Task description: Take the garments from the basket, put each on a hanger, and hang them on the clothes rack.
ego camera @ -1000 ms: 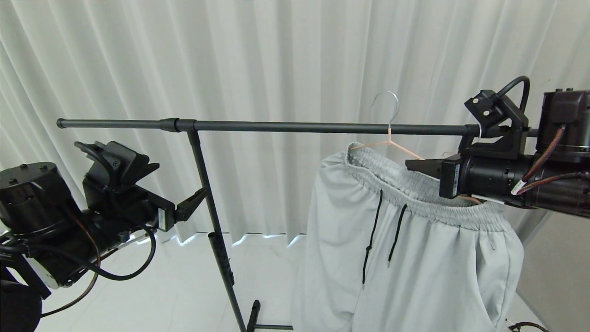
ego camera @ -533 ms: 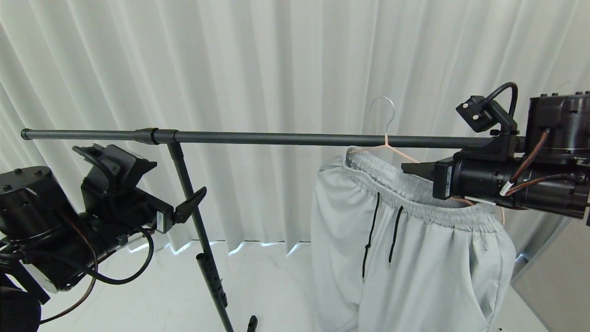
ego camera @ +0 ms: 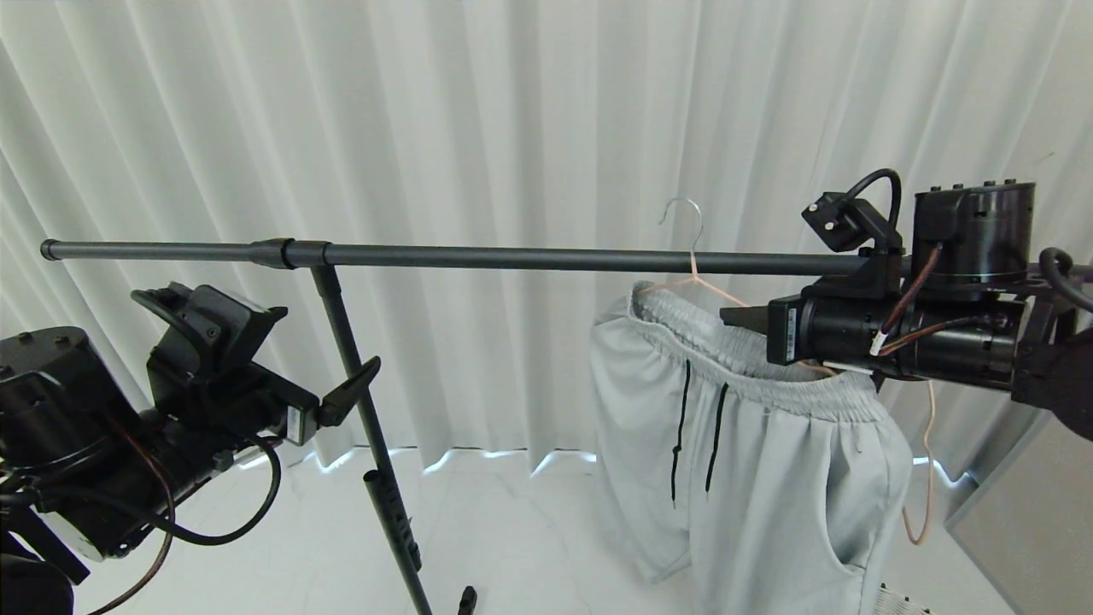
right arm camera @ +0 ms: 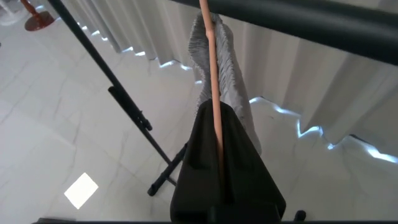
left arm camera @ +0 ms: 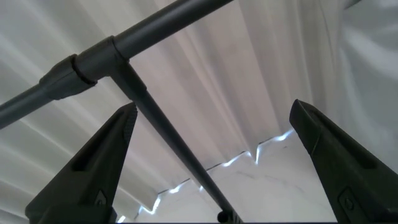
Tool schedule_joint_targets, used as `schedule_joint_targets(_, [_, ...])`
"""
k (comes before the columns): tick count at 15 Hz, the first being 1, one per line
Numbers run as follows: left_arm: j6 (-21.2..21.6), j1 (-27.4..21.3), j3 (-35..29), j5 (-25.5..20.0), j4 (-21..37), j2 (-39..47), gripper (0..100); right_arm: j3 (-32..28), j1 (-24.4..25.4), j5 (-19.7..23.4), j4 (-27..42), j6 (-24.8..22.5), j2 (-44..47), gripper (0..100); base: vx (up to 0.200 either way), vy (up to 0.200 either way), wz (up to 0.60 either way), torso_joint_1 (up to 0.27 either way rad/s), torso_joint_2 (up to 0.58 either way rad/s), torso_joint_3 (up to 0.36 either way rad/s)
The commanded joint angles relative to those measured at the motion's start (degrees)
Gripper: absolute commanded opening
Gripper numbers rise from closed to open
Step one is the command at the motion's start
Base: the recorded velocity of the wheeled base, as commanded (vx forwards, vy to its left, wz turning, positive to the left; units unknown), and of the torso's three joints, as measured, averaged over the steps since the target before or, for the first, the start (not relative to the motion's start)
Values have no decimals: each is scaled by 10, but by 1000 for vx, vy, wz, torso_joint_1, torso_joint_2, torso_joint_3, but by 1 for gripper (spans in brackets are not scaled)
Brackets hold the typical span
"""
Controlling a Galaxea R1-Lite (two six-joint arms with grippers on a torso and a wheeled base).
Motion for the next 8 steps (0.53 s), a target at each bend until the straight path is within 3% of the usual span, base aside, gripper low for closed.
schedule_joint_targets(1, [0,-2,2,0,0,-1,100,-7,1,0,-1,7,24,0,0,0,0,0,0,0])
schedule_joint_targets(8, [6,-3,1,0,0,-2,100,-2,12,-9,-33,17,51,0,0,0,0,0,0,0])
